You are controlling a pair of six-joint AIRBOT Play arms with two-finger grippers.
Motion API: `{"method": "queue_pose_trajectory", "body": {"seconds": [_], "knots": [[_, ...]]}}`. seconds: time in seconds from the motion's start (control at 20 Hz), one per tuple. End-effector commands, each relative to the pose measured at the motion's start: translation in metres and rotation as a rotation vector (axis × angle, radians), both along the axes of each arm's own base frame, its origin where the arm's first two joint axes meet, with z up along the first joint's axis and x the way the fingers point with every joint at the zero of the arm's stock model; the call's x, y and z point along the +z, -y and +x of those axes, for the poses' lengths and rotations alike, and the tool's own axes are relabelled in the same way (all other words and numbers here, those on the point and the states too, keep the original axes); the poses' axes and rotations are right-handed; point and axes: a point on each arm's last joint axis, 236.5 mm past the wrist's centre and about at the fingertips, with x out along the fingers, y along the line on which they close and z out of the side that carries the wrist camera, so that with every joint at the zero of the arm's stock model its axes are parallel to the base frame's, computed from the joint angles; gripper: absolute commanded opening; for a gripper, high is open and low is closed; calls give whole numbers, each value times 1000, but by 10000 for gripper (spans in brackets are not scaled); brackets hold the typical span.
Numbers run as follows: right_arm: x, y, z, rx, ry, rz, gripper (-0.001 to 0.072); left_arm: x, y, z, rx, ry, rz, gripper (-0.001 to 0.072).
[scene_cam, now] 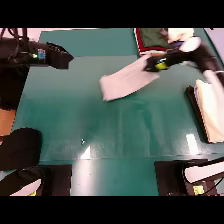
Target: Fold the shirts.
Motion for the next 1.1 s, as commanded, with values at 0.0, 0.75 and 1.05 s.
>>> {"method": "queue_pose_trajectory", "body": {"seconds": [0.0,0.75,1.05], "knots": [[25,147,-19,-304,27,-36,13,3,16,-9,-40,2,-16,19],[139,350,-63,-734,310,-25,13,12,27,-12,-53,-5,-92,19],[207,340,-86,-660,370,-99,12,11,27,-12,-55,-8,-89,19]]}}
